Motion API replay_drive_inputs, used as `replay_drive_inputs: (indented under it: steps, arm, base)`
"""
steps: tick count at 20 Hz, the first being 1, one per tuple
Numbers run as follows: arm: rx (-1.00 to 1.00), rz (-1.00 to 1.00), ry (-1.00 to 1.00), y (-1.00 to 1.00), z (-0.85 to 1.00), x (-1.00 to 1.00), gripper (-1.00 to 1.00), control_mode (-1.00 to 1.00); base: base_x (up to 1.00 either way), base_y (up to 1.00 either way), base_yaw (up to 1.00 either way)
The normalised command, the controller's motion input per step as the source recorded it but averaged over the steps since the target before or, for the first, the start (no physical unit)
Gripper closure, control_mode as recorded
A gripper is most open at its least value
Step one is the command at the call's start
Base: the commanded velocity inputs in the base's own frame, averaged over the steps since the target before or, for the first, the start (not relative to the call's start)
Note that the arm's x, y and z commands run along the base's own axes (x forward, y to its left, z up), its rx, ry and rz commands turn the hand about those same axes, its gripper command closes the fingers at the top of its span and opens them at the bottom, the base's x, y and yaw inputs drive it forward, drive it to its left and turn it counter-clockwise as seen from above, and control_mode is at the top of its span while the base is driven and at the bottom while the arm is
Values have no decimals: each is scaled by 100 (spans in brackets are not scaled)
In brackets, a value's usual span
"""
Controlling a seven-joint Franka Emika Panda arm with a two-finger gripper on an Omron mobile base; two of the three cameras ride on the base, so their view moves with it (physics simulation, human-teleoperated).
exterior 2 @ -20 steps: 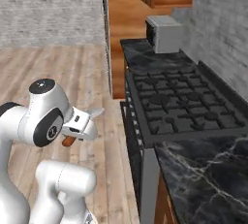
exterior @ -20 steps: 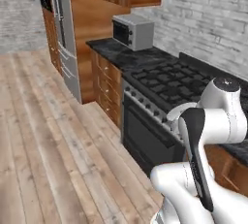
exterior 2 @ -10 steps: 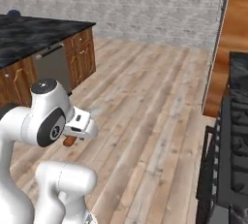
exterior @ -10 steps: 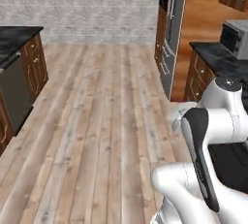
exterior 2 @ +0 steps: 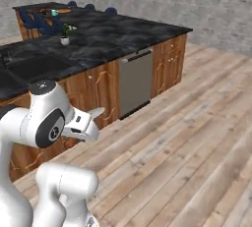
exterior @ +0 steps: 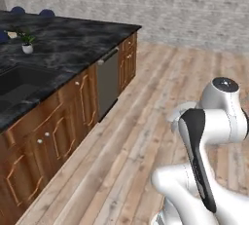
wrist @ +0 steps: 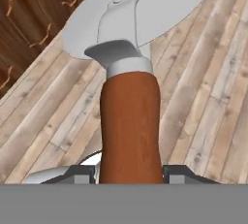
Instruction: Take the pizza cutter from the drawer on the right and place it on the dining counter for cutting.
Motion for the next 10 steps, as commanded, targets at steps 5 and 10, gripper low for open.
replay_drive_inputs:
  steps: [5, 10]
  arm:
    - [0, 0, 0, 0, 0, 0, 100, 100]
    - [0, 0, 0, 0, 0, 0, 100, 100]
  base:
    - [38, -15, 71]
    - [80, -83, 4]
